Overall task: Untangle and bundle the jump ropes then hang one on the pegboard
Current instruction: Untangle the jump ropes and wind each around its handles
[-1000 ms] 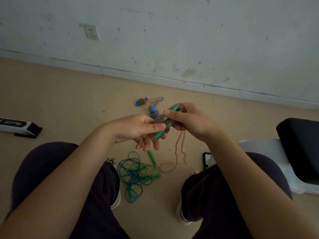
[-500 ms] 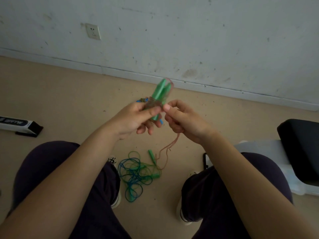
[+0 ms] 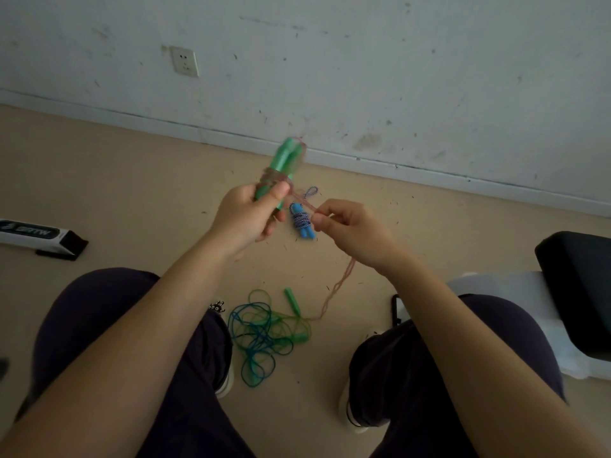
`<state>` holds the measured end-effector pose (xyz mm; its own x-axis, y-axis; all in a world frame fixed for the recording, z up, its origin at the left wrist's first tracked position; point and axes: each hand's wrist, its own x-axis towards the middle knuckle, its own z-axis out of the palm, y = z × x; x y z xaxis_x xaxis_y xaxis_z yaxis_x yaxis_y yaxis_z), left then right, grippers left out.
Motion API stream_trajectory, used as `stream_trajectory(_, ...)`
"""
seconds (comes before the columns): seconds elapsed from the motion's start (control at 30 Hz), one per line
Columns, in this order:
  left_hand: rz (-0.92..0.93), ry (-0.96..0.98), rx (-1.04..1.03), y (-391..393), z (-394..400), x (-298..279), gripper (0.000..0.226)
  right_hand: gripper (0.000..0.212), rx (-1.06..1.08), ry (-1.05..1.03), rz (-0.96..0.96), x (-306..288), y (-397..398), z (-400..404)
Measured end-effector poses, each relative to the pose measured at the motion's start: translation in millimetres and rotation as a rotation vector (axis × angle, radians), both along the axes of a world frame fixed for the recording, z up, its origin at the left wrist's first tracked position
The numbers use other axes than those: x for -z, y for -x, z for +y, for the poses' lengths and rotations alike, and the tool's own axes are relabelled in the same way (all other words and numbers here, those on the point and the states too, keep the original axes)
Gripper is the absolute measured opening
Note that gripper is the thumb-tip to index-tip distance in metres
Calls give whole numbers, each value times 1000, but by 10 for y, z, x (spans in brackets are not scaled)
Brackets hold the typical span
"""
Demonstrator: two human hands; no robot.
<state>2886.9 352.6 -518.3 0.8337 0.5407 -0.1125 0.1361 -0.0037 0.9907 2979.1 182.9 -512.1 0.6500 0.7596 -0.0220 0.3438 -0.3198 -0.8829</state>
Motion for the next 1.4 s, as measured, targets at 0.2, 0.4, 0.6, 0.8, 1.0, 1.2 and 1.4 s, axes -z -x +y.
stream_trajectory(0.2, 325, -267, 340, 31, 141, 47, 24, 24, -44, -89, -199, -133, 14, -91)
stream_trajectory(0.4, 439, -309, 831, 58, 14, 8, 28, 7, -12, -45, -383, -74, 7, -67)
stream_trajectory(0.6, 381, -328, 897, 64, 10, 3, 23, 20, -23, -22, -64, -52, -52, -89)
stream_trajectory(0.8, 285, -291, 853, 89, 78, 16, 27, 27, -100, 14, 195, -14, -84, -81)
stream_trajectory(1.0, 56, -63, 628, 101, 113, -29, 27, 36, -238, -212, 484, -6, -86, -114)
stream_trajectory(1.2, 20, -47, 142, 7, 107, 11, 28, 32, -63, -49, 333, 45, 1, -51)
stream_trajectory(1.4, 168, -186, 137, -6, 82, 72, 29, 18, 41, 48, 41, 32, -36, -55)
